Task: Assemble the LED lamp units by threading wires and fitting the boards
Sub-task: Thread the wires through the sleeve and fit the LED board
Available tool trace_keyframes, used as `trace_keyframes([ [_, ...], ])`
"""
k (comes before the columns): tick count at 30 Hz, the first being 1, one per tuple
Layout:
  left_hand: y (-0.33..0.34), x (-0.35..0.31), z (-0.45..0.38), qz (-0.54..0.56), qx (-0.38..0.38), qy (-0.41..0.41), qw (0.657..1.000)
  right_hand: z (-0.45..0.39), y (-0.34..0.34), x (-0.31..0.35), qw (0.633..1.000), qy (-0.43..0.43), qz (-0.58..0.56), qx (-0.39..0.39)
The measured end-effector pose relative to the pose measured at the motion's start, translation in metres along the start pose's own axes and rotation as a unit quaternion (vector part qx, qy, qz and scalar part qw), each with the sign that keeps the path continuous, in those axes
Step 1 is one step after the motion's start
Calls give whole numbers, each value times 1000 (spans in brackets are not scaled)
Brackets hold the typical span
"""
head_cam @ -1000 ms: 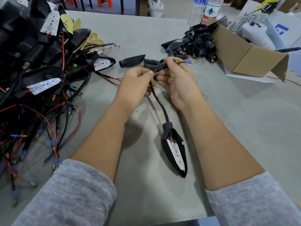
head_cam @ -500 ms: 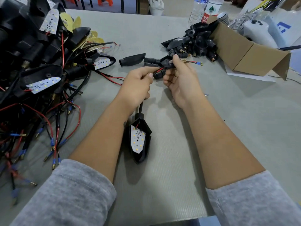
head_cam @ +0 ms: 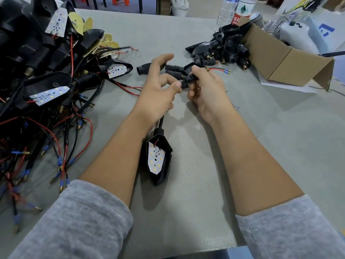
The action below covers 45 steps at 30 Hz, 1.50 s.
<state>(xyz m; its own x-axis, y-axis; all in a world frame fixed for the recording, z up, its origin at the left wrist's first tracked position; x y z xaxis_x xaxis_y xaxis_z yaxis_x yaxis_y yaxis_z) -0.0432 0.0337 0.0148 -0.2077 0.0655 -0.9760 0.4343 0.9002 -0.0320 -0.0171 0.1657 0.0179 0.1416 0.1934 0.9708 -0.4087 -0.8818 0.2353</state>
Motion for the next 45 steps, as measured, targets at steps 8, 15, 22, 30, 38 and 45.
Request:
trace_keyframes([
  [8,-2,3,-2,27,-46,-36,998,1,3,-1,999,11,-11,33],
  [15,-1,0,0,28,-38,-44,998,5,8,0,998,-12,19,59],
  [22,3,-2,-1,35,-3,-133,990,-2,0,-3,999,8,-44,14],
  [30,6,-6,0,16,73,-168,983,-7,-8,-5,994,20,-100,-36],
  [38,6,-6,1,-14,95,-140,985,-2,7,-4,998,-15,-5,60],
  [45,5,-6,3,0,118,-154,981,-3,-3,-4,996,4,-81,-30],
])
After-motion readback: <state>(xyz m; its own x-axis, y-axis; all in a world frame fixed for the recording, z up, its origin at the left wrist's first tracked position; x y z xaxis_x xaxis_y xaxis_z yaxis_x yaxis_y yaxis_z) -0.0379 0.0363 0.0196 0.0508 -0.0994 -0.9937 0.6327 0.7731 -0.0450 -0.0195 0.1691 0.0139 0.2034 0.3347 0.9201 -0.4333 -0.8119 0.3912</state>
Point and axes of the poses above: each hand's wrist, its own z-axis away from the middle knuckle, its own y-axis out of the palm, x = y × z, the point moved 4 cm from there along -z, towards the middle knuckle, and after that the axes turned 3 degrees about -y, right-handed, at the moved point
